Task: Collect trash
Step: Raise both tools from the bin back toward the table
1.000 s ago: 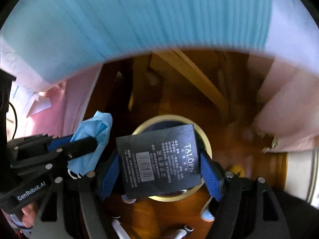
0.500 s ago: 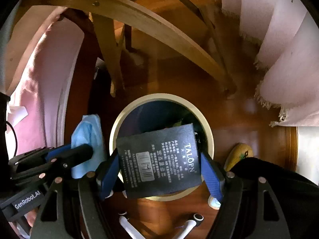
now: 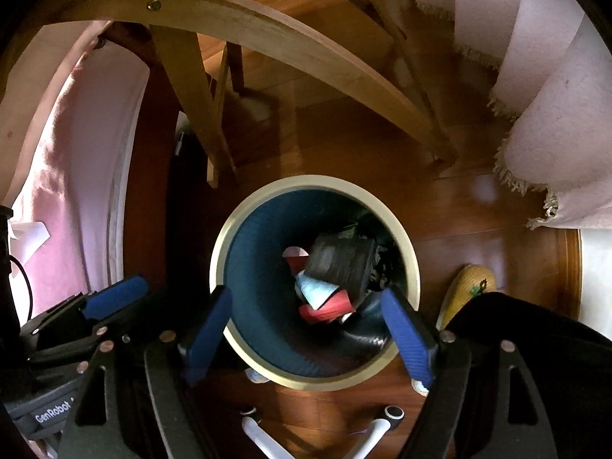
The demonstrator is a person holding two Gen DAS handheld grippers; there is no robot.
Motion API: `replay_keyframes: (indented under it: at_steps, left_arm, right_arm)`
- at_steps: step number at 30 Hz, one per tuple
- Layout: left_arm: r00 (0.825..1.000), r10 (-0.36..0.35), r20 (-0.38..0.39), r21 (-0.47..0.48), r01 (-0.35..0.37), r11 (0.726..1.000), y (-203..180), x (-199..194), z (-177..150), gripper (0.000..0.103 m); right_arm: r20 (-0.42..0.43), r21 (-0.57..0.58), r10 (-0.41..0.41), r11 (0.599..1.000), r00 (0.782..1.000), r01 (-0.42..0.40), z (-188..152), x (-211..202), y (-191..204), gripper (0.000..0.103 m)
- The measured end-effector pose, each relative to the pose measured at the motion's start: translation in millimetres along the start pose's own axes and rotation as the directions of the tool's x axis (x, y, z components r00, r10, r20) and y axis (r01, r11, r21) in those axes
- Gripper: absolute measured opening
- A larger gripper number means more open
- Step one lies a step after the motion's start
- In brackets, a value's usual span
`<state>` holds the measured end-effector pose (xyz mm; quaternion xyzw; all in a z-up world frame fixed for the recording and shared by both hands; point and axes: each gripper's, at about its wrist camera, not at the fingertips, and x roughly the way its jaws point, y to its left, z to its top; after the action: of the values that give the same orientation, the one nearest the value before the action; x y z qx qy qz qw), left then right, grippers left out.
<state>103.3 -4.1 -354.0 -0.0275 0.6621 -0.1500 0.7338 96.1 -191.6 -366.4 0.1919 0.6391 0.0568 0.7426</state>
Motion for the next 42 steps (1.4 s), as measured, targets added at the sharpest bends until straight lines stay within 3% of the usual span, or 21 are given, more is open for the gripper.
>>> replay_keyframes:
  at_steps: [14, 24, 33, 42]
  left_arm:
    - [0.999, 0.019, 0.033, -0.032, -0.018, 0.999, 6, -6, -3, 0.055]
    - [0.996, 0.023, 0.090, 0.043, -0.026, 0.999, -12, -34, -16, 0.055]
    - [0.984, -0.058, 0.168, 0.137, 0.035, 0.990, -33, -106, -36, 0.055]
    - [0.932, -0.090, 0.352, 0.251, -0.001, 0.968, -55, -214, -22, 0.055]
  right_arm:
    - [0.024, -0.041, -0.035, 0.999, 0.999, 0.036, -6, 0, 9, 0.082]
    - [0.072, -0.109, -0.036, 0.993, 0.997, 0.043, -15, -25, 19, 0.081]
    - [0.155, -0.193, -0.015, 0.980, 0.988, 0.045, -31, -97, 31, 0.081]
    - [0.313, -0.364, 0.039, 0.928, 0.949, 0.081, -47, -200, 58, 0.081]
